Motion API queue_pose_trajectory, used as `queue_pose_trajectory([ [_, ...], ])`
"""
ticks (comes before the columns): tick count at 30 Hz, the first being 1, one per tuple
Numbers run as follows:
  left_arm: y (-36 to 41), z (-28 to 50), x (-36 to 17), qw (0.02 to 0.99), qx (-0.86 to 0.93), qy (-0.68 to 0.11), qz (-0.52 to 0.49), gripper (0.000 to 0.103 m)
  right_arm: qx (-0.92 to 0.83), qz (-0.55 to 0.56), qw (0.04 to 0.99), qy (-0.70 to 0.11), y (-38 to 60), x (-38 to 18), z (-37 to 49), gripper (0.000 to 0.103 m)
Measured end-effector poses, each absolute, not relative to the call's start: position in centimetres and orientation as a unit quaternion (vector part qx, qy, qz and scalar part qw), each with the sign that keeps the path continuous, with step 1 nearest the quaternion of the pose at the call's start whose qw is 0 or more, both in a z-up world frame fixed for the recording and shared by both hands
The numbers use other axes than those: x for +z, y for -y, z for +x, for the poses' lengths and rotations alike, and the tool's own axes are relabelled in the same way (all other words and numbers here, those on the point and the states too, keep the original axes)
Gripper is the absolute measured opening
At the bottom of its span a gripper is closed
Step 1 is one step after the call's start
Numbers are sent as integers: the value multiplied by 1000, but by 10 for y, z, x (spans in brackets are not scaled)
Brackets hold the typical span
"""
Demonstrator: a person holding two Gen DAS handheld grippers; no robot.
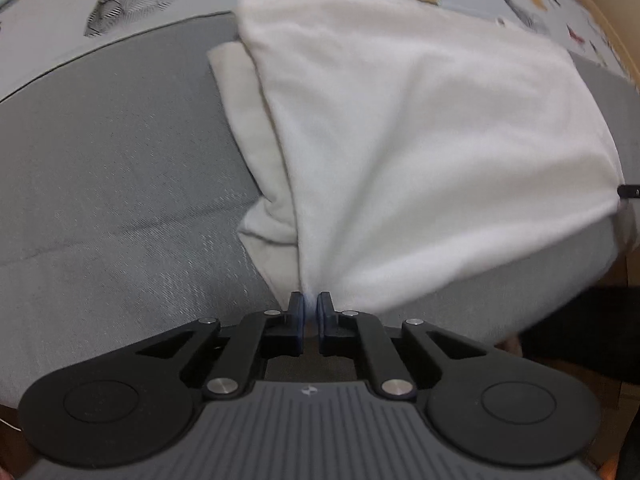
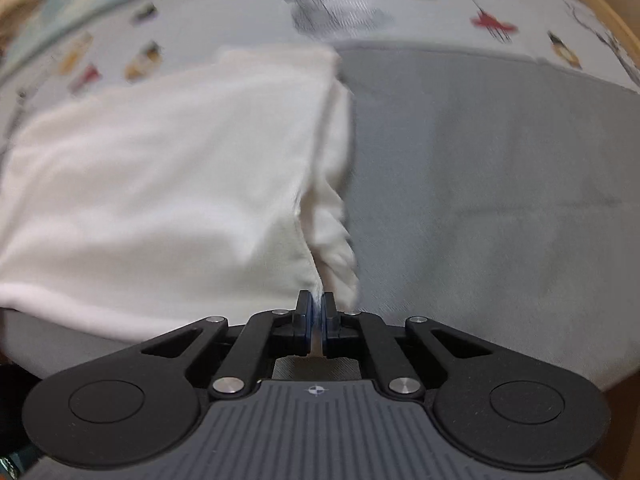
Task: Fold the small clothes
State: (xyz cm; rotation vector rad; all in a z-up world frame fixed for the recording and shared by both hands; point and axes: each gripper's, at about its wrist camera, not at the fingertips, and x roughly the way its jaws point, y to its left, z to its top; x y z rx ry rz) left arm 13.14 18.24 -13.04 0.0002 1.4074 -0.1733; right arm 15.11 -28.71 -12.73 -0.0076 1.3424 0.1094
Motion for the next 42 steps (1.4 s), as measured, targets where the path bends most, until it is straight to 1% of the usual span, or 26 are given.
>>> queue_pose_trajectory([
  [1, -183, 131, -128, 762, -80, -643, -2, 8, 51, -15, 775, -629, 286, -130, 151, 4],
  [3, -190, 135, -123, 772, -67, -631, -24, 13, 48, -38, 773, -631, 279, -131, 149, 7],
  [4, -196, 136, -120, 779, -57, -624, -40, 24, 47, -46, 776, -627, 278, -129, 149, 8],
  [5, -202, 139, -117, 786, -45, -615, -55, 35, 46, -51, 781, -621, 277, -126, 149, 13],
  [6, -210, 141, -114, 793, -30, -604, -72, 40, 43, -53, 787, -613, 277, -122, 149, 15],
  [7, -214, 143, -113, 799, -18, -594, -88, 45, 36, -56, 795, -603, 277, -119, 149, 22],
  [8, -221, 145, -112, 803, -8, -585, -110, 47, 27, -57, 802, -594, 278, -116, 150, 27],
  [12, -232, 156, -121, 798, 3, -574, -182, 52, -10, -39, 821, -569, 290, -106, 157, 27],
  [17, -228, 169, -139, 794, 13, -575, -199, 54, -23, -3, 833, -553, 303, -102, 171, 27],
  [20, -228, 175, -150, 788, 15, -580, -208, 54, -21, 7, 838, -545, 303, -98, 175, 27],
  [24, -223, 184, -154, 797, 4, -574, -185, 52, -22, 8, 841, -541, 302, -96, 182, 27],
  [25, -222, 185, -155, 799, 0, -574, -177, 49, -22, 9, 842, -540, 301, -95, 183, 27],
  [26, -221, 185, -155, 801, -6, -573, -170, 31, -23, 10, 842, -539, 300, -95, 185, 27],
  [27, -221, 186, -156, 801, -18, -573, -173, 20, -24, 10, 842, -539, 299, -95, 186, 27],
  [28, -222, 186, -156, 800, -26, -572, -182, 14, -24, 11, 843, -537, 298, -94, 187, 27],
  [29, -223, 185, -155, 801, -28, -570, -180, 12, -25, 12, 844, -536, 297, -93, 188, 27],
  [35, -234, 172, -134, 821, -21, -546, -166, 9, -27, 17, 846, -532, 284, -91, 192, 27],
  [39, -234, 162, -132, 810, 83, -579, -41, 9, -22, 23, 850, -526, 274, -88, 193, 27],
  [40, -237, 159, -129, 808, 97, -580, -28, 9, -21, 24, 850, -525, 272, -88, 193, 27],
  [42, -243, 157, -120, 811, 98, -576, -44, 9, -17, 24, 851, -525, 267, -88, 192, 27],
])
